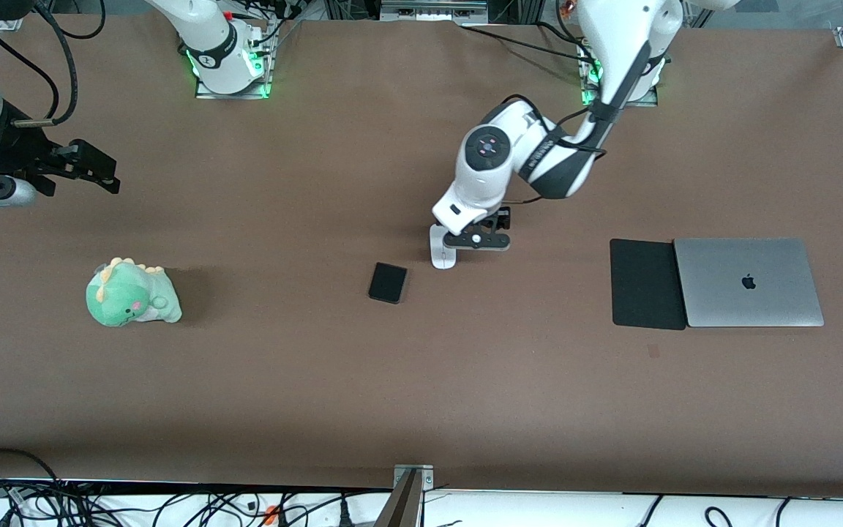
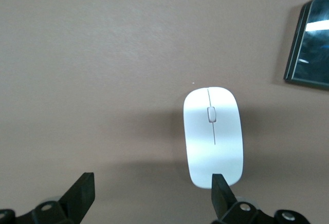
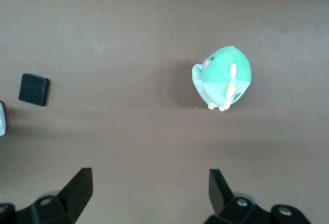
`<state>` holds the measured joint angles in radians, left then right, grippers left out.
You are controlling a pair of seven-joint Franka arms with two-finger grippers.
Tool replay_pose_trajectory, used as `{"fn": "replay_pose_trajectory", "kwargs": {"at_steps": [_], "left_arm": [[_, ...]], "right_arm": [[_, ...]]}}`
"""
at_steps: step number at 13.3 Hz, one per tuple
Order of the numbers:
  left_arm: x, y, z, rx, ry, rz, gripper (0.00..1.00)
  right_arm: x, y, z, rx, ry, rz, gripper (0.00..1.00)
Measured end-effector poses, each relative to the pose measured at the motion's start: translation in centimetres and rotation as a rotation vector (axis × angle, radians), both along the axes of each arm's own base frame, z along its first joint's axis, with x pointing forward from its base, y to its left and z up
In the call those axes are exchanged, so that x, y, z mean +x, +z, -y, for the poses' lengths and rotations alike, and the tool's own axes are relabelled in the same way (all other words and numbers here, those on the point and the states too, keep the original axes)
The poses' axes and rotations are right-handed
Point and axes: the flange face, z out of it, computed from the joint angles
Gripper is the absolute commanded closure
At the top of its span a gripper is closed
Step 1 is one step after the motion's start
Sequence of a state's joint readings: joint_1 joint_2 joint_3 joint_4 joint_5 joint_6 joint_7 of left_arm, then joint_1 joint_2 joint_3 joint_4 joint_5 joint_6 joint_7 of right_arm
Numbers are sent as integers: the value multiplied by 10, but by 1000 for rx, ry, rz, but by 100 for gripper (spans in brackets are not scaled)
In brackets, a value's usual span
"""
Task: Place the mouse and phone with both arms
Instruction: 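Lower the left gripper onto the white mouse and close it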
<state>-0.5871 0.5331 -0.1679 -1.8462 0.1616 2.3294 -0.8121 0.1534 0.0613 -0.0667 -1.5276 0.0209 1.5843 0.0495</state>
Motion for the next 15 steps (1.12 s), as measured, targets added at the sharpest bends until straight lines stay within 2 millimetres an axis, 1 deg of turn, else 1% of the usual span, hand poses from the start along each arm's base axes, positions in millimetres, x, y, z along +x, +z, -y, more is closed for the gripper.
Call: {"fn": "replay_pose_trajectory", "kwargs": {"at_steps": [1,4,6,8,11,14,15], "left_arm": [[-7,-11,10,9,13,30,0],[-21,-32,36,-22,45,64,0],[-17,-40,48,-36,56,70,0],[-6,-45,52,-43,64,76,0],[4,-52,46,-33,77,82,0],[5,-59,49,-53,80,95,0],[4,-61,50,-57,82,96,3]], "right_arm": [[0,0,0,0,0,0,0],[0,0,0,0,0,0,0],[0,0,0,0,0,0,0],[0,0,0,0,0,0,0],[0,0,0,0,0,0,0],[0,0,0,0,0,0,0],[0,0,0,0,0,0,0]]}}
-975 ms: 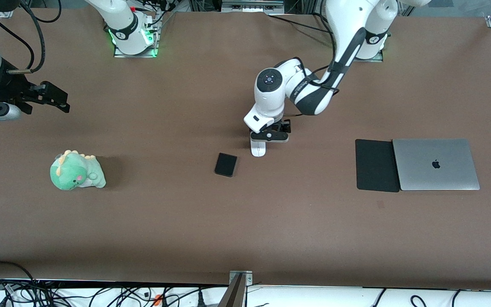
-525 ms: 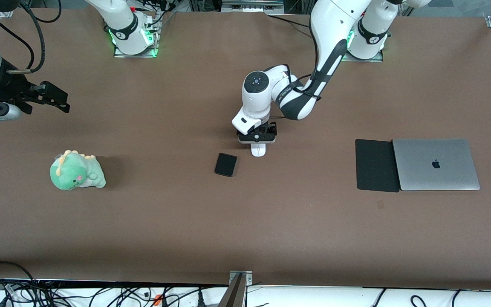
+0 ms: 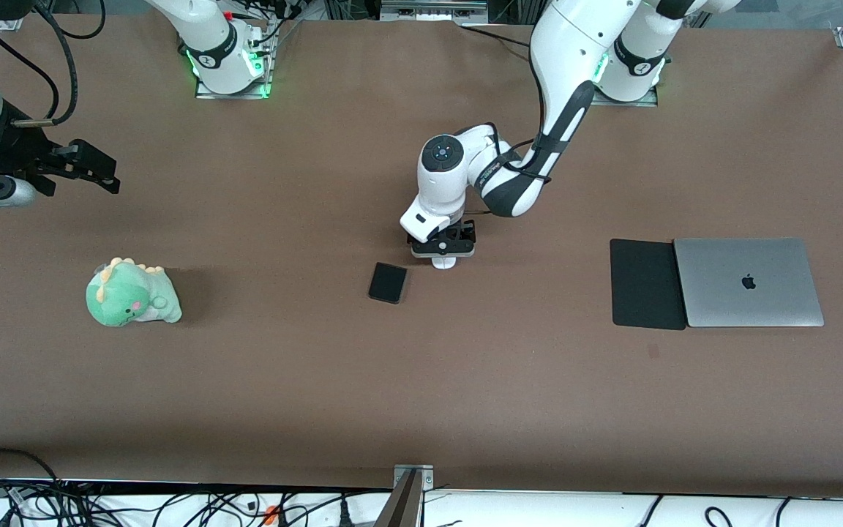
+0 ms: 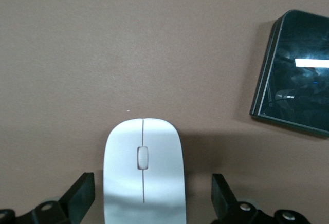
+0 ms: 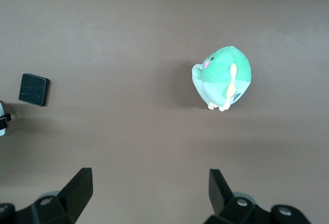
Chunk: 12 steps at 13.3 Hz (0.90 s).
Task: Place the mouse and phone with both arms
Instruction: 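Lower the left gripper onto the white mouse and close it, then carry the mouse with the left gripper while the right gripper reaches the phone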
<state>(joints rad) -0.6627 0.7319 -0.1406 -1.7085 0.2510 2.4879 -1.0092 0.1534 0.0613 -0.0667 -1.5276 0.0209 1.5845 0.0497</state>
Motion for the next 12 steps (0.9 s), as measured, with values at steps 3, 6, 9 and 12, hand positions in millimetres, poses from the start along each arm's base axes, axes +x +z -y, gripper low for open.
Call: {"fn": "replay_pose_trajectory", "kwargs": {"at_steps": [3,6,9,12], "left_arm": [[-2,-2,1,0,-2,0,50],[-2,-4,1,10,-16,9,62],[8,5,-4,26,-2,11,63],[41,46,-33,97,-24,-1,62]], "right_arm": [[0,0,0,0,0,0,0],[0,0,0,0,0,0,0],[0,0,0,0,0,0,0],[0,0,-1,0,2,2,0]]}}
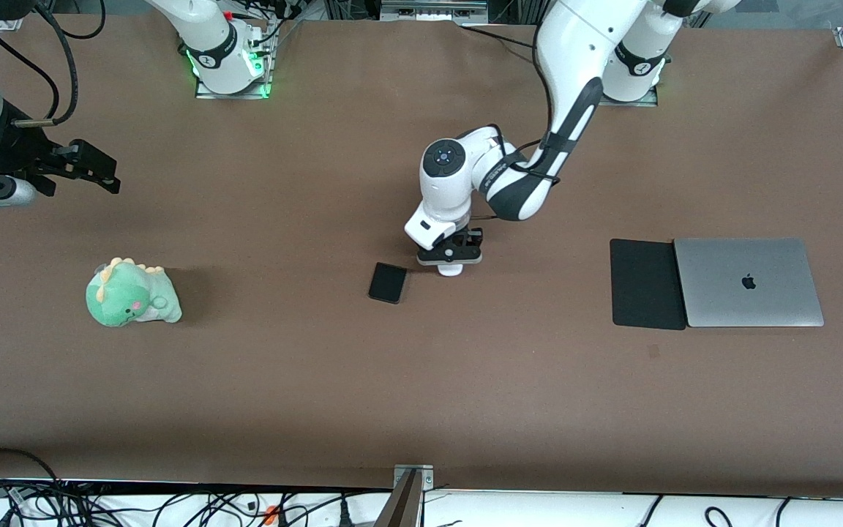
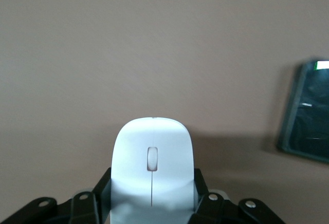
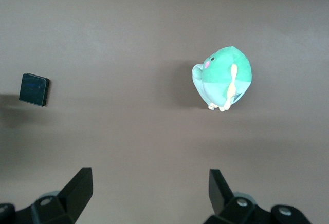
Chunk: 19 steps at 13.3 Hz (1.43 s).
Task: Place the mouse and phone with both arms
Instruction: 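Carry the mouse with the left gripper while the right gripper reaches the phone, then lower the right gripper onto the black phone and grasp it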
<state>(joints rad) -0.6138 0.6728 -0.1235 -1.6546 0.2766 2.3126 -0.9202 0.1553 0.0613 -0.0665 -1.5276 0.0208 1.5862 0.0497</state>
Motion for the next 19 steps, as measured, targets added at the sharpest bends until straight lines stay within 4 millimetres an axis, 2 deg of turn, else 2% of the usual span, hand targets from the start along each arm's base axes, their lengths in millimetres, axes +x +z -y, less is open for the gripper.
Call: {"fn": "replay_pose_trajectory", "kwargs": {"at_steps": [2,4,6,7,10,12,14,15,17,19], "left_arm": [[29,41,-41,52,-48,-24,62],[55,75,-93,98,-100,-63,62],[77,92,-149,138,-154,-127,62],[87,95,-180,152,-172,-165,62],[114,91,-276,153,-197,-245,60],[123,82,-332,136,-193,-280,59],[122,68,-360,109,-198,-280,58],[120,57,-371,94,-212,-265,58],[113,34,-399,45,-232,-228,57],[104,16,-420,-15,-227,-164,57]], "right_arm": [[1,1,-1,1,1,10,0],[6,-3,-2,1,2,21,0],[13,-21,-7,-3,10,-9,0],[16,-39,-17,-13,28,-47,0],[23,-97,-72,-94,122,-154,0],[21,-112,-100,-102,157,-172,0],[23,-126,-132,-65,140,-156,0],[26,-140,-152,-52,86,-144,0],[26,-180,-206,-26,-16,-133,0],[23,-232,-263,13,-168,-128,0]]}}
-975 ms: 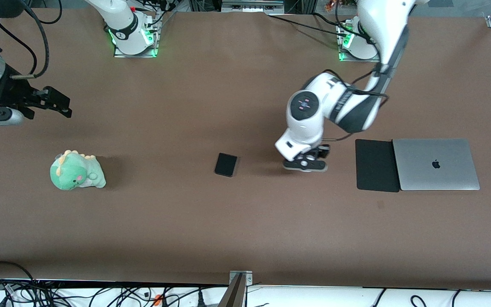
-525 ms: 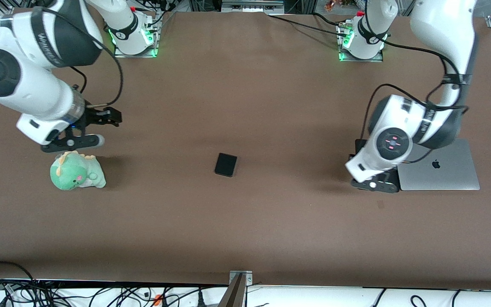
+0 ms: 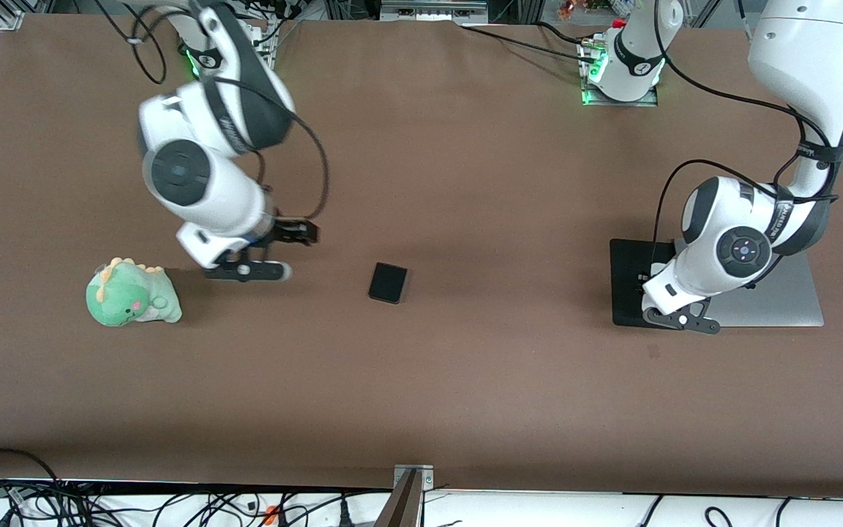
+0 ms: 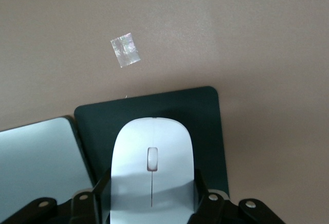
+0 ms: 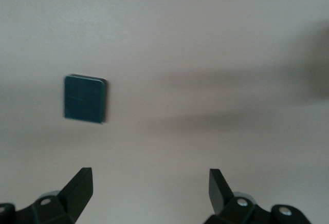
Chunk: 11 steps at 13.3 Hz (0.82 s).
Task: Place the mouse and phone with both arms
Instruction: 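Lower the right gripper onto the black phone and grasp it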
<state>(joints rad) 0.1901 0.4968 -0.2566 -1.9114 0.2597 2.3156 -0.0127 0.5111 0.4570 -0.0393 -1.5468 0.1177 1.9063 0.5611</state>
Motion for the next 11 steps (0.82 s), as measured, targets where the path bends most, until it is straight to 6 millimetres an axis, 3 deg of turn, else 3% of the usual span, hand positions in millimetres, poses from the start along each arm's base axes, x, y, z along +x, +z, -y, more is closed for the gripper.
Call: {"fn": "replay_pose_trajectory", "kwargs": {"at_steps": [3,5,11], "left_arm": [[-15,-20,-8,-29,6,21,55],[-19,-25,-3,-34,-1,15,54],[-24,-44,-12,-44,15,-14,52]], "right_arm": [[-5,-70,-54,13,-131,46,0],[-11,-103,-78,23,-176,77,0],[-26,-152,-113,48,-172,126,0]]}}
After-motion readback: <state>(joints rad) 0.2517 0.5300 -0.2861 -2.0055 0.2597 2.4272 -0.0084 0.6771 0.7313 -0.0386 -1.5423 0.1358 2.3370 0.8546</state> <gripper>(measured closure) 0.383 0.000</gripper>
